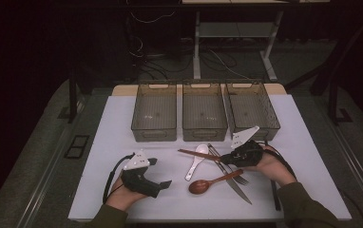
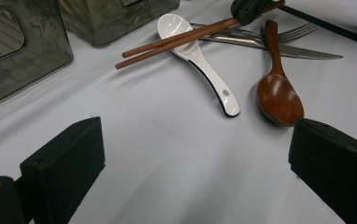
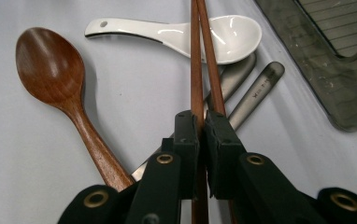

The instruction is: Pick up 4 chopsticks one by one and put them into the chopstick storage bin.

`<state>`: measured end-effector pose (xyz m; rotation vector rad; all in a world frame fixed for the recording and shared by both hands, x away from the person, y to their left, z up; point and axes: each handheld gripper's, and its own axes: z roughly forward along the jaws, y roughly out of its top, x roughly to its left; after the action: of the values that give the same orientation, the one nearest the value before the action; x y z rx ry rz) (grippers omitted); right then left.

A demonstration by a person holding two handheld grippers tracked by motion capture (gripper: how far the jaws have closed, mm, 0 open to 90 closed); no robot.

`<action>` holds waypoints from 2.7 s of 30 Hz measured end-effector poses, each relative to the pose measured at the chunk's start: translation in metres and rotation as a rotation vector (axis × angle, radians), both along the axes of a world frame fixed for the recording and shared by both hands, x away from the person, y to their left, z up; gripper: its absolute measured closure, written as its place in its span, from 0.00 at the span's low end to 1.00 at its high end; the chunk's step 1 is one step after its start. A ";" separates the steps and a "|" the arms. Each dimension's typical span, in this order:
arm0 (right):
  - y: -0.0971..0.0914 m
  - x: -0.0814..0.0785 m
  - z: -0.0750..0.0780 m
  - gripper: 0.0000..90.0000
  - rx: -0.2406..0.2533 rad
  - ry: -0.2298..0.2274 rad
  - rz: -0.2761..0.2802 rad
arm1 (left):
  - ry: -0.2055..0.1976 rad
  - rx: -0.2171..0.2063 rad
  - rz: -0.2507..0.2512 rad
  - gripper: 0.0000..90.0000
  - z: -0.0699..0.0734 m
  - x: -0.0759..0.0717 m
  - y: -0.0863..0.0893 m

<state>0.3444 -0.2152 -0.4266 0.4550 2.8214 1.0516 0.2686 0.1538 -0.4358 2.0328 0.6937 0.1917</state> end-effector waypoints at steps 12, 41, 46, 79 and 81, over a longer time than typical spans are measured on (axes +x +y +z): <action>-0.007 -0.004 0.010 0.92 0.065 0.006 0.001 | -0.001 -0.001 0.002 0.03 0.000 0.000 0.001; -0.003 -0.006 0.042 0.92 0.177 0.040 -0.145 | -0.012 -0.032 0.002 0.03 -0.001 0.000 0.007; 0.007 -0.001 0.049 0.92 0.168 0.036 -0.176 | -0.012 -0.038 0.000 0.03 -0.001 0.000 0.006; 0.059 0.037 0.080 0.92 0.186 0.037 -0.273 | -0.024 -0.047 -0.007 0.03 0.001 -0.002 0.003; 0.063 0.039 0.080 0.92 0.179 0.041 -0.280 | -0.024 -0.049 -0.006 0.03 0.001 -0.002 0.003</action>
<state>0.3838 -0.1525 -0.3465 0.8685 2.6036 1.2467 0.2668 0.1569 -0.4351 1.9823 0.6706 0.1936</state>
